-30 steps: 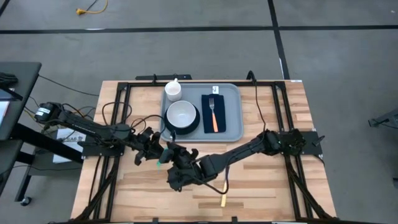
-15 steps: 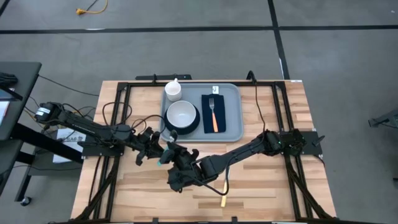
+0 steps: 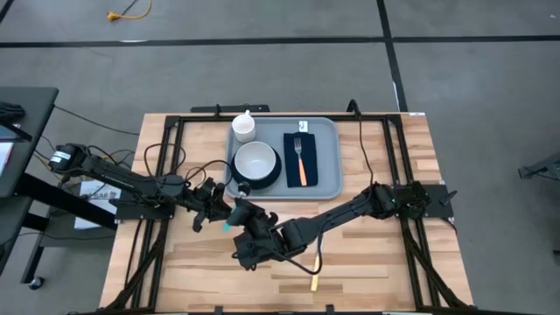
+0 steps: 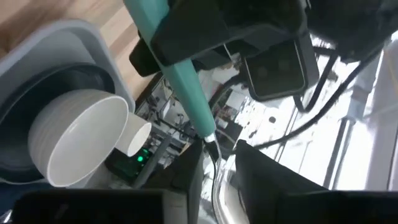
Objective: Set up tray
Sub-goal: Put the blue spoon on the dark blue napkin to the left of the orange fork
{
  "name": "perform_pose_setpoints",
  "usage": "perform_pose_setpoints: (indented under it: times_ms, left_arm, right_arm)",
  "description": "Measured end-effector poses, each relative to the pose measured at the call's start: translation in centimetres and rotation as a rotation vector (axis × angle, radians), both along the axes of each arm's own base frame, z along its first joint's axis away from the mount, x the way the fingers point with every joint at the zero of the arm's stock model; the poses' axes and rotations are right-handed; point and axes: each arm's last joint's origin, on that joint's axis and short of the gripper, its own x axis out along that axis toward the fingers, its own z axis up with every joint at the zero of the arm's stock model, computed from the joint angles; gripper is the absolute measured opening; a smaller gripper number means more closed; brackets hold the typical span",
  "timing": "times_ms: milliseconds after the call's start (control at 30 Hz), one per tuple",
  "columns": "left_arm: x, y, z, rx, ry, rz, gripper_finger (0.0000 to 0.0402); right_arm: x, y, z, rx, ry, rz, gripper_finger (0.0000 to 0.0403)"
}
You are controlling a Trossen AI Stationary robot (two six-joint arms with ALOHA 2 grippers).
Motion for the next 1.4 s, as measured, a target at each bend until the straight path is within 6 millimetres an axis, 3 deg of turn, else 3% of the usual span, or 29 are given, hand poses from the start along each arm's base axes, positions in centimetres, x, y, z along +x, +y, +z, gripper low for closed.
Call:
perform_pose_setpoints:
  times_ms: [333,567,700,833,967,1100,1267,1400]
  left_arm:
    - [0.1,0.2,-0.1,0.022,0.000,0.081,0.0031]
    - [0.1,0.7,-0.8,0.075,0.075,0.230,0.0030]
    - [0.1,0.9,-1.1,0.098,0.096,0.311,0.0030]
    - [0.1,0.9,-1.1,0.103,0.093,0.319,0.0030]
    - [0.1,0.9,-1.0,0.100,0.088,0.320,0.0030]
    - [0.0,0.9,-1.0,0.099,0.089,0.310,0.0030]
    - [0.0,0.6,-1.1,0.100,0.093,0.294,0.0030]
    - [0.0,0.6,-1.1,0.093,0.095,0.286,0.0030]
  right_arm:
    - [-0.6,0.5,0.1,0.036,-0.169,-0.132,0.0128]
    - [-2.7,-1.1,0.9,0.074,-0.336,-0.287,0.0131]
    - [-4.7,-3.4,3.3,0.325,-0.525,-0.374,0.0123]
    - [-6.2,-7.4,6.3,0.810,-0.627,-0.546,0.0114]
    - [-5.4,-11.7,8.3,1.203,-0.626,-0.612,0.0107]
    - [-3.8,-14.8,9.4,1.501,-0.584,-0.505,0.0106]
    - [-3.5,-18.0,10.1,1.649,-0.555,-0.466,0.0106]
    - [-3.5,-19.2,9.8,1.693,-0.513,-0.475,0.0106]
